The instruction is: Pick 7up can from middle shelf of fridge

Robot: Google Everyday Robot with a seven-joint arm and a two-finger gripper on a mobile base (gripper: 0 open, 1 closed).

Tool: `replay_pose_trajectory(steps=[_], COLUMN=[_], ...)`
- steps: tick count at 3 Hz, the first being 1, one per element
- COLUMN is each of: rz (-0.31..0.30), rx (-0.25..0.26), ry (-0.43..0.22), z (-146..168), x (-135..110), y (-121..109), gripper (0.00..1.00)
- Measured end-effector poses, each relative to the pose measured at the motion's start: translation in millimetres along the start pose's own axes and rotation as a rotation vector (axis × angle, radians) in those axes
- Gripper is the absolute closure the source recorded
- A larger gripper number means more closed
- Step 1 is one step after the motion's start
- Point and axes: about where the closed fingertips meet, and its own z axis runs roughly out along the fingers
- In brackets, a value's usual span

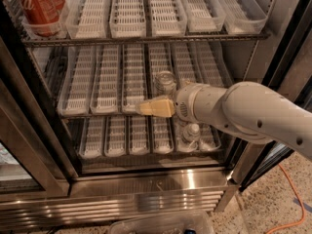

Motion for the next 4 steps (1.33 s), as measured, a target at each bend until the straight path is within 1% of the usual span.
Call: replay_pose_trajectory(steps=[1, 2, 3, 4], rz=[0.019, 0.059, 0.076, 0.079], rx=[0.009, 0.044, 0.079, 0.107], ry=[-0.027, -0.045, -0.077, -0.109], z=[3, 10, 16, 21], x=[2, 13, 18, 18], y=[2, -2, -5, -5], gripper=[0.0, 0.0, 0.0, 0.0])
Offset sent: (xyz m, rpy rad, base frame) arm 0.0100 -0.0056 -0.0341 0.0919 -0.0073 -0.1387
